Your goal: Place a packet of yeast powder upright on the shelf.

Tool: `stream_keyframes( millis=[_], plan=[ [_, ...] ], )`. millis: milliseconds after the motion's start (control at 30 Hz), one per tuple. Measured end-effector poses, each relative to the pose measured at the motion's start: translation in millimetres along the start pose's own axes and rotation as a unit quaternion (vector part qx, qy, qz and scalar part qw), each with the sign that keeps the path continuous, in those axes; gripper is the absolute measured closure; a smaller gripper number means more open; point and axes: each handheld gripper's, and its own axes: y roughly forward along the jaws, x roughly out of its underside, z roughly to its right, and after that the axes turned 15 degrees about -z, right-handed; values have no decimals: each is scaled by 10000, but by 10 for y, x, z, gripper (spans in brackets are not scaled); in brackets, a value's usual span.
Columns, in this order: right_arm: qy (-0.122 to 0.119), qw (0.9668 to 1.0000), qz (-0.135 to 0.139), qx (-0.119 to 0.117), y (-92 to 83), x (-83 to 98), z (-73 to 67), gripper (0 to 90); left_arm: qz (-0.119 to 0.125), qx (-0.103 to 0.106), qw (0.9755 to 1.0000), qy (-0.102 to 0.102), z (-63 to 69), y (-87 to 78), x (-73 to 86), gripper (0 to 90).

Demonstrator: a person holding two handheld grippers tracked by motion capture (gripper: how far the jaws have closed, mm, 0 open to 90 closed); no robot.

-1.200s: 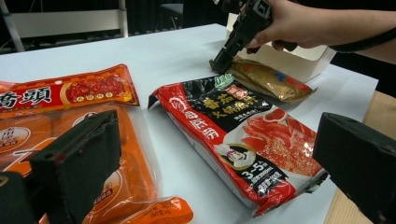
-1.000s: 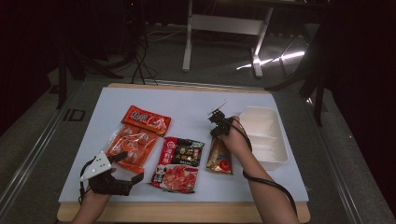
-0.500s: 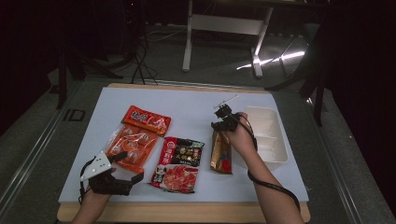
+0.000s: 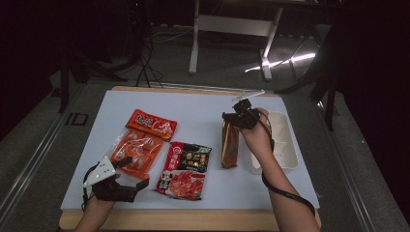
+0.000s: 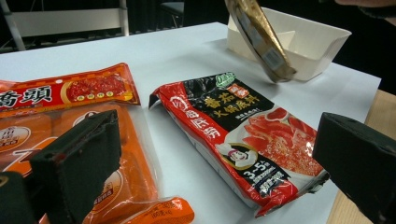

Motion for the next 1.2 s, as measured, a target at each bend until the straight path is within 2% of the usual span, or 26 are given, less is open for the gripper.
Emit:
stream_keyframes(
  millis=[100, 167, 200, 500, 733, 867, 1033, 1200],
  plan=[
    [-6, 9997, 255, -43, -148, -13, 11, 900, -13, -4, 10000, 3, -1, 2, 1, 18],
    [5, 9995, 319, -67, -192, -17, 16, 900, -2, -3, 10000, -2, 0, 2, -1, 18],
    [8, 9989, 472, -34, -281, -25, 20, 900, -9, -7, 10000, 4, 1, 4, 0, 18],
    [-22, 9949, 986, 223, -638, -103, 30, 900, -5, -7, 10000, -11, 0, 5, 0, 18],
    [30, 9924, 1183, 350, -875, -140, 132, 900, -10, -7, 10000, -1, 3, 7, 1, 18],
    [52, 9909, 1215, 572, -988, -171, 211, 900, -9, -6, 10000, -13, 4, 12, -1, 18],
    [184, 9892, 1283, 687, -1087, -184, 348, 900, -19, -11, 10000, -8, 7, 13, 1, 18],
    [358, 9853, 1397, 920, -1152, -157, 486, 900, -27, -11, 10000, -7, 1, 17, 2, 18]
  ],
)
